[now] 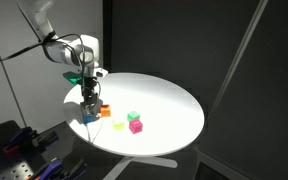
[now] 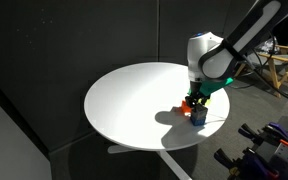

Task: Put the grey toy block on top of the three aligned toy blocks

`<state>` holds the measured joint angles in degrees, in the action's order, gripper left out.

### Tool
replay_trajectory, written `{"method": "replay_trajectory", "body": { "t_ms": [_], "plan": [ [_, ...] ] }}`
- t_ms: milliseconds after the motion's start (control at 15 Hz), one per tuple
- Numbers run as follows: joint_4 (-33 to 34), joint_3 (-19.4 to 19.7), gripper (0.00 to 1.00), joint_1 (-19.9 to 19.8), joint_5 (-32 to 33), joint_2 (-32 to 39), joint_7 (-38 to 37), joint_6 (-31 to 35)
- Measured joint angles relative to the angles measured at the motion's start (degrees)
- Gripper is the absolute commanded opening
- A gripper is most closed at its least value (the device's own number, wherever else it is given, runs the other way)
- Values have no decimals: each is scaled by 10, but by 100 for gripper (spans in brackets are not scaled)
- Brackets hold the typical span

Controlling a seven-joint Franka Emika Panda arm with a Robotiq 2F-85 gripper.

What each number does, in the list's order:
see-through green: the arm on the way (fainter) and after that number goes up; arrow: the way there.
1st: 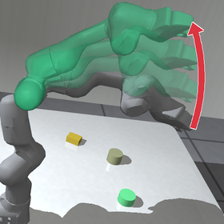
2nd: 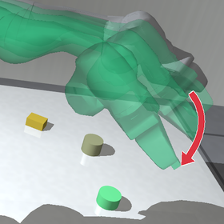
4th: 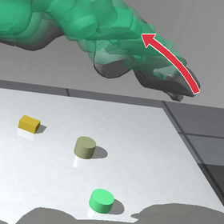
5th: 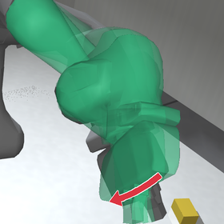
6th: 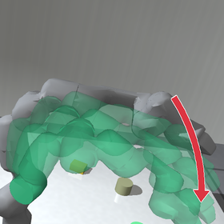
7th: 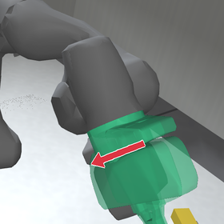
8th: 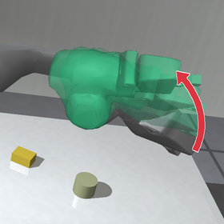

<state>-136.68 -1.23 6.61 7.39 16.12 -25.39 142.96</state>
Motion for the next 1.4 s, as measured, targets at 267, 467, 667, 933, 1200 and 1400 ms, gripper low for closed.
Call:
{"method": "replay_trajectory", "body": {
  "t_ms": [267, 467, 667, 933, 1200, 1400],
  "plan": [
    [-1, 0, 27, 2, 0, -10, 12, -4],
    [-3, 0, 27, 2, 0, -25, 22, -16],
    [-4, 1, 27, 1, 0, -45, 26, -32],
    [0, 10, 27, -10, 0, -64, 30, -44],
    [17, 27, 27, -31, -1, -65, 31, -47],
    [37, 40, 27, -46, -1, -63, 31, -52]
  ]
}}
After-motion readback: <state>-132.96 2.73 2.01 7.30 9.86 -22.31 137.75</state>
